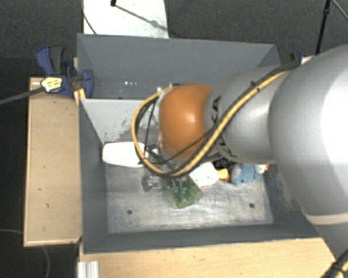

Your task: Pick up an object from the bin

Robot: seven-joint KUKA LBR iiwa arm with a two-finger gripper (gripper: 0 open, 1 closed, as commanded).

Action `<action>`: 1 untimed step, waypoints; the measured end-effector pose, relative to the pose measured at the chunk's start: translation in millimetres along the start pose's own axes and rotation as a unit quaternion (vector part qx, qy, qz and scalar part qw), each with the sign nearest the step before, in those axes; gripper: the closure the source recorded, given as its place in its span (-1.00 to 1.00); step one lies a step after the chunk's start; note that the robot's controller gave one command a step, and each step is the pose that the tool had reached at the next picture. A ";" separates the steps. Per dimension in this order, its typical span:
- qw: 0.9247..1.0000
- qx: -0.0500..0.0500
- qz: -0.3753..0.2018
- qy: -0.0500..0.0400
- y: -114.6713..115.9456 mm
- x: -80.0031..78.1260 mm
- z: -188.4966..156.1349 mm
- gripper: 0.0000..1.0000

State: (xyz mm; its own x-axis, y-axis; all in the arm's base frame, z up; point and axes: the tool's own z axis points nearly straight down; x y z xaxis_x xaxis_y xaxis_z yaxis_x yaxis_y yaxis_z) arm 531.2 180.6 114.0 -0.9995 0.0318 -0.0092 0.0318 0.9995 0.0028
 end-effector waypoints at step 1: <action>1.000 0.001 -0.031 0.003 -7.2 2.9 -10.6 -1.00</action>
Offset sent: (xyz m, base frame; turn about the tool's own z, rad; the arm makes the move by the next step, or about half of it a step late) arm 0.0000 0.0000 0.0000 0.0000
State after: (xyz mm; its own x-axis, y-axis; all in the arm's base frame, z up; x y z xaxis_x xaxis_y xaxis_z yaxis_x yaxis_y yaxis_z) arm 528.0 173.5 124.6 -0.9995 -0.0299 -0.0035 -0.0300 0.9996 0.0010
